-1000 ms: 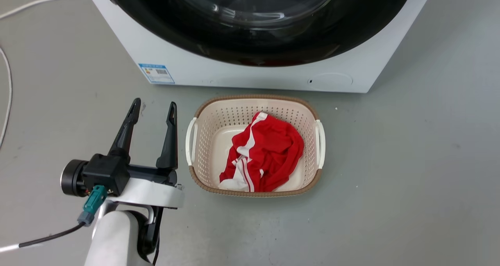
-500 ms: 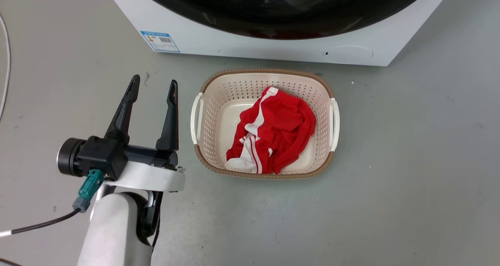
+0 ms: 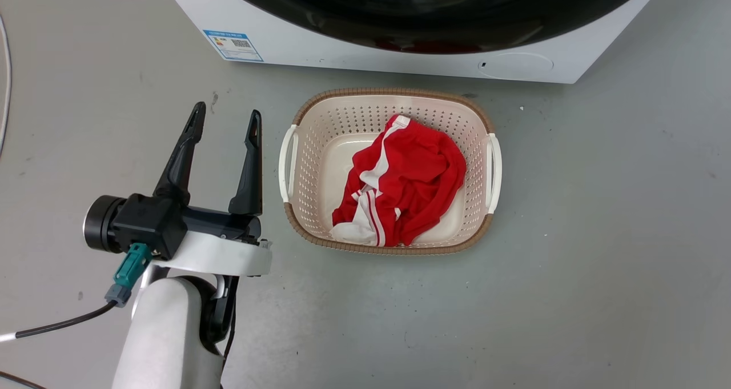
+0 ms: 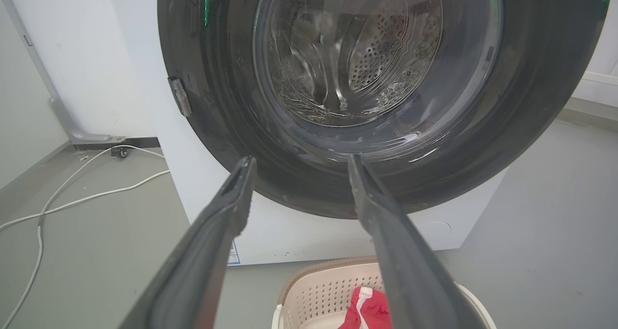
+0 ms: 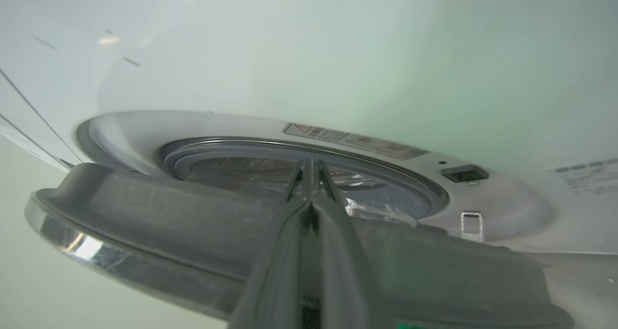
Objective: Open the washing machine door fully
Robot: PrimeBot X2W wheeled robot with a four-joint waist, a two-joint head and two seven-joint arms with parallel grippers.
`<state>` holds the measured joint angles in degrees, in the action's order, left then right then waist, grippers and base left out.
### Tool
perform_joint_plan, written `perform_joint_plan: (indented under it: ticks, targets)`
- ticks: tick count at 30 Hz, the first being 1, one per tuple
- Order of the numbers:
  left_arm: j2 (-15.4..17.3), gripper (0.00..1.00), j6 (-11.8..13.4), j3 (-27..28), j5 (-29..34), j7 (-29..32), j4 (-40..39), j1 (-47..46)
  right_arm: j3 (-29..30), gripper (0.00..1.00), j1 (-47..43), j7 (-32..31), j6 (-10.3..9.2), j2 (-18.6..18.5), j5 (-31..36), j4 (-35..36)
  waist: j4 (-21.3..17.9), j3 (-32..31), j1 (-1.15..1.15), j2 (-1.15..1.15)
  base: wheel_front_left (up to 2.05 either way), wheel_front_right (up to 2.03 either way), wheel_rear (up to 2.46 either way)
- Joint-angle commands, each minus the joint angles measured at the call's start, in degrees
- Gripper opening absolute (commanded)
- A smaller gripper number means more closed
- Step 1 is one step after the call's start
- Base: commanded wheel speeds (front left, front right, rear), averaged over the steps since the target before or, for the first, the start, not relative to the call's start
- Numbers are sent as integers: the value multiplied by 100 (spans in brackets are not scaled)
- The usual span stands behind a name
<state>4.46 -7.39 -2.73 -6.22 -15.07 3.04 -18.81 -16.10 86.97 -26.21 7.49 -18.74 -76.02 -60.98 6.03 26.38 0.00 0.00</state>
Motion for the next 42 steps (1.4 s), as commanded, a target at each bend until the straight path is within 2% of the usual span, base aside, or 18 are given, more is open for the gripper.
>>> perform_joint_plan:
  ticks: [1, 16, 25, 34, 42]
  targets:
    - [-7, 100, -9, 13, 17, -14, 7, -65, -40, 0, -149, -162, 0, 136, -46, 101, -17, -18, 0, 0, 0, 0, 0]
    - [-33, 100, -13, -16, 37, -14, 161, 20, 195, 0, -947, -1339, 0, 288, -646, 854, -135, -372, 0, 0, 0, 0, 0]
    - [-42, 100, -14, -57, 86, -14, 362, 267, 207, 0, -1940, -1911, 0, 447, -991, 1458, -173, -1001, 0, 0, 0, 0, 0]
    - [-60, 100, -15, -96, 143, -14, 583, 608, 18, 0, -3047, -2233, 0, 793, -1158, 2022, -220, -1674, 0, 0, 0, 0, 0]
    - [-85, 100, 16, -94, 123, -14, 642, 875, -328, 0, -3760, -2423, 0, 1186, -1122, 2408, -219, -1984, 0, 0, 0, 0, 0]
